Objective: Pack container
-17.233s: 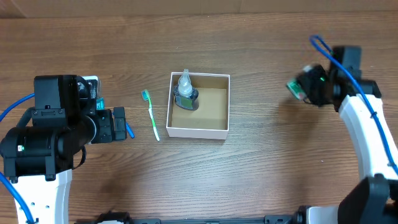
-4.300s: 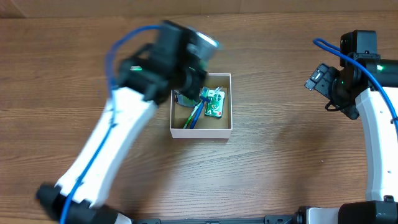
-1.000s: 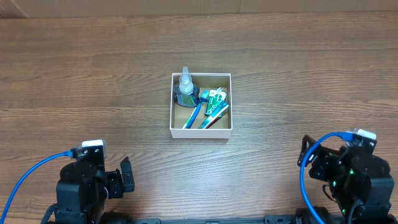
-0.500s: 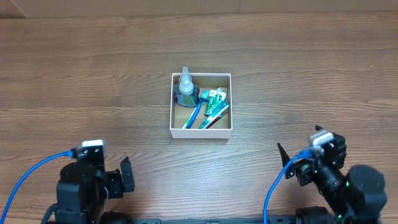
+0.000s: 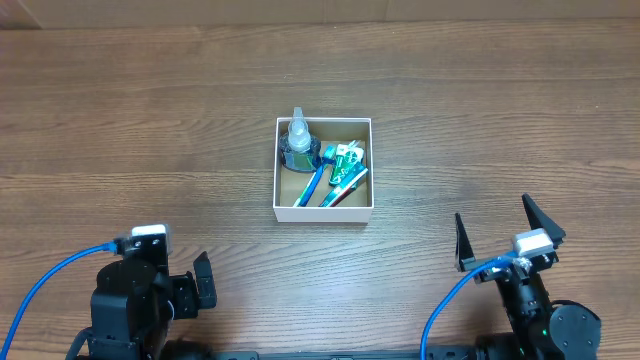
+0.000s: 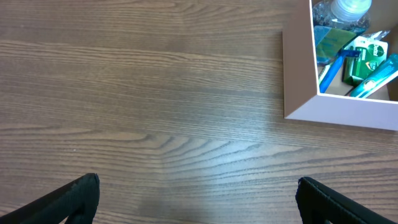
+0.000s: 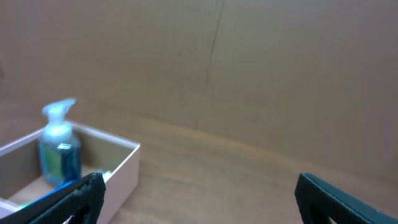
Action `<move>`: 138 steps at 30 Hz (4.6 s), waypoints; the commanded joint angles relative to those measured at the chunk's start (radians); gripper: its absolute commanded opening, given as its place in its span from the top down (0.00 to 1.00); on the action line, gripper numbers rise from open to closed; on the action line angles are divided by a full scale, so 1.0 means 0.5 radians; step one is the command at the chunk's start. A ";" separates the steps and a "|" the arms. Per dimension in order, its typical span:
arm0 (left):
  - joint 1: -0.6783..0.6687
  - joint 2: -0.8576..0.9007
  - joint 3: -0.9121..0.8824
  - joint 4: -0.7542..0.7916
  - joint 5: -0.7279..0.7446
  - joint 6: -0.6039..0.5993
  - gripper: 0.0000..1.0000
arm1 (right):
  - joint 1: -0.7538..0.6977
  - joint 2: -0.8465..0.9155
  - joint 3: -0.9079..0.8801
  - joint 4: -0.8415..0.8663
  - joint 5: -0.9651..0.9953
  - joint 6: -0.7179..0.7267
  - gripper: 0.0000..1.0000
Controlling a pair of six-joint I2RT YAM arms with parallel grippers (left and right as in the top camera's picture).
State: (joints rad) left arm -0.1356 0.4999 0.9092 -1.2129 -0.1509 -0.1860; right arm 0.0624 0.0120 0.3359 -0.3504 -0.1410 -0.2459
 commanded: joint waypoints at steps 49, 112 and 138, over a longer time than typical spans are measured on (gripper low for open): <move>0.008 -0.018 -0.010 0.001 -0.005 -0.040 0.00 | 0.045 -0.018 -0.477 0.057 0.332 0.442 0.00; 0.357 -0.991 -1.809 2.284 0.445 0.573 0.00 | 0.045 -0.018 -0.477 0.057 0.333 0.442 0.00; 0.357 -0.991 -1.809 2.284 0.445 0.573 0.00 | 0.045 -0.018 -0.477 0.057 0.333 0.441 0.00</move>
State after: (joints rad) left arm 0.0353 0.0120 0.0078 -0.0708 0.0574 0.1108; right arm 0.0795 0.0116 0.1005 -0.3298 0.0292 -0.0296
